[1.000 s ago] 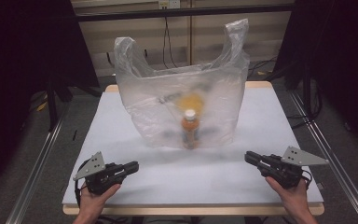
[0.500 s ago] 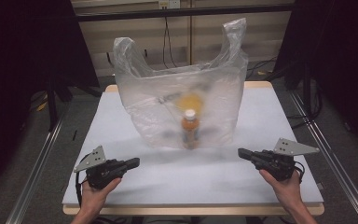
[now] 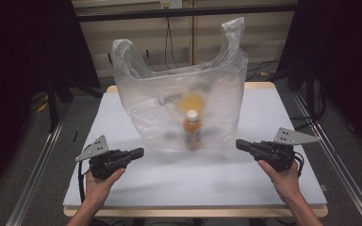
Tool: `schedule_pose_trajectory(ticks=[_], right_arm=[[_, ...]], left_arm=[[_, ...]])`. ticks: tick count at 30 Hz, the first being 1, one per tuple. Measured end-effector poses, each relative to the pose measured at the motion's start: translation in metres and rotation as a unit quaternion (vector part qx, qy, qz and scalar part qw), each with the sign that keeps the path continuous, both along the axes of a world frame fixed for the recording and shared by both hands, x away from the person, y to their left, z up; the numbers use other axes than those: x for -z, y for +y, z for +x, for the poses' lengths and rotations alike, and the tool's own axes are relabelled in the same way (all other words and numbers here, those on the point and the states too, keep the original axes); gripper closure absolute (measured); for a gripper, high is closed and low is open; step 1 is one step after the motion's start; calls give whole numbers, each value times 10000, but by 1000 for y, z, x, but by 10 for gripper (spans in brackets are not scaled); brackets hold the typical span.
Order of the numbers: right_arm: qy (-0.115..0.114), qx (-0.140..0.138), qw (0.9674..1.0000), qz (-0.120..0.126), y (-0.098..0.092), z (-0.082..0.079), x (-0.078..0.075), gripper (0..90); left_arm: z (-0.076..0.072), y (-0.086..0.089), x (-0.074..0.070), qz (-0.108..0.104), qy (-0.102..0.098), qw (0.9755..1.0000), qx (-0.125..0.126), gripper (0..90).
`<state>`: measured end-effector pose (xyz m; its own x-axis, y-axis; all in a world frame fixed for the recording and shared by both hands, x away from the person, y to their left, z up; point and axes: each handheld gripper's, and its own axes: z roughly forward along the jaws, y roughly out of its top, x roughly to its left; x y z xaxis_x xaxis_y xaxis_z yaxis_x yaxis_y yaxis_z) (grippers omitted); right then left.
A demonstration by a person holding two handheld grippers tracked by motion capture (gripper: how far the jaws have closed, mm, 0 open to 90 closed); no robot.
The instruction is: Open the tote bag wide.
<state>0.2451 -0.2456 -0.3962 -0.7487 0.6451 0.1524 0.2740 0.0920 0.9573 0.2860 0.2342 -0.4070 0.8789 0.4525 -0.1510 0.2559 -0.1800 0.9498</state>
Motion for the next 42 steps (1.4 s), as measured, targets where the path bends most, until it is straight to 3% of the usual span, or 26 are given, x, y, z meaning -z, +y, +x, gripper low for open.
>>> schedule_pose_trajectory(ticks=[1,3,7,9,12,22,30,33,42], right_arm=[[-2,-6,10000,-13,2,1,-1,900],[-16,-24,10000,-42,4,4,-2,900],[-28,-58,10000,-2,6,9,-4,900],[-33,-9,9999,120,8,15,-10,900],[-133,-76,9998,91,13,19,-20,900],[-308,-45,9994,168,20,39,-46,900],[-510,-117,9985,177,37,56,-75,900],[-545,-166,9983,148,43,60,-80,900],[-683,-219,9972,204,56,75,-99,900]], left_arm=[[0,-1,0,72,-40,9999,-118,900],[3,-2,0,16,12,10000,0,900],[9,-1,-1,1,-10,10000,-17,900],[13,-3,-6,-42,-27,10000,-58,900],[16,-3,-9,-75,-45,9999,-55,900],[36,-10,-35,-312,-268,9991,-132,900],[50,-11,-63,-466,-523,9973,-233,900],[54,-12,-68,-422,-561,9973,-224,900],[69,-21,-88,-695,-635,9952,-253,900]])
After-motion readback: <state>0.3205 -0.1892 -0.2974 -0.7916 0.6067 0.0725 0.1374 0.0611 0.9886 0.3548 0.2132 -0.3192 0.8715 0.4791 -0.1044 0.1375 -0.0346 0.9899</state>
